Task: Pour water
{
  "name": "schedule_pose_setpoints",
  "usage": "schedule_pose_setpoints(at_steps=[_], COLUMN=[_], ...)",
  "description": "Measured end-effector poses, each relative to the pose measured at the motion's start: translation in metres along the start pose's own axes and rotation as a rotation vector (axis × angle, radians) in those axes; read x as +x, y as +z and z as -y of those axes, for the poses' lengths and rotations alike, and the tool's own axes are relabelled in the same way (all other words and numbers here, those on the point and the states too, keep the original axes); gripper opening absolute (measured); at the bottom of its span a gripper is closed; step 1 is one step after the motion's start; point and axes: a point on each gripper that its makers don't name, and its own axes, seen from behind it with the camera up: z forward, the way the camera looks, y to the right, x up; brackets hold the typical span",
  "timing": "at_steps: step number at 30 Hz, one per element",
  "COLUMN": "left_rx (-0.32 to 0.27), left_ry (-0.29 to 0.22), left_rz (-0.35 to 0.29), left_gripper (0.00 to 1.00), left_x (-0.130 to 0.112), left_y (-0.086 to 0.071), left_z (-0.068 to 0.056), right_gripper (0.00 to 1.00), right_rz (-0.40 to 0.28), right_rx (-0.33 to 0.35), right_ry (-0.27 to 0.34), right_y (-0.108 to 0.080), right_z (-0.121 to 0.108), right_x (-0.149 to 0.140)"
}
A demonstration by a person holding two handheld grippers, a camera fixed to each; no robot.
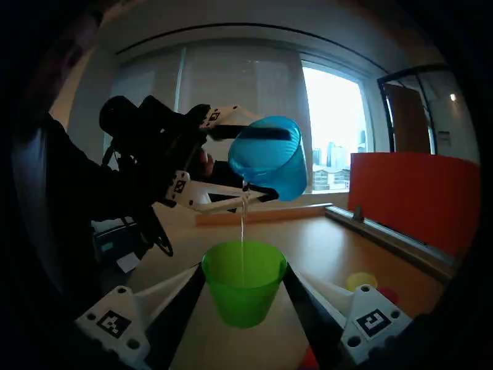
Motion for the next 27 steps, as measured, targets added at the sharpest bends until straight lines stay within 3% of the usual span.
schedule_pose_setpoints(at_steps=[27], left_rx=[0.004], left_ry=[0.02], left_rz=[-0.005], left_gripper=[0.83], left_x=[0.004], left_y=[-0.0038], left_z=[0.0016], right_gripper=[0.92], right_rz=[0.002], right_rx=[0.004], right_ry=[-0.006], right_y=[-0.0026], right_z=[0.0022], right_x=[0.0009])
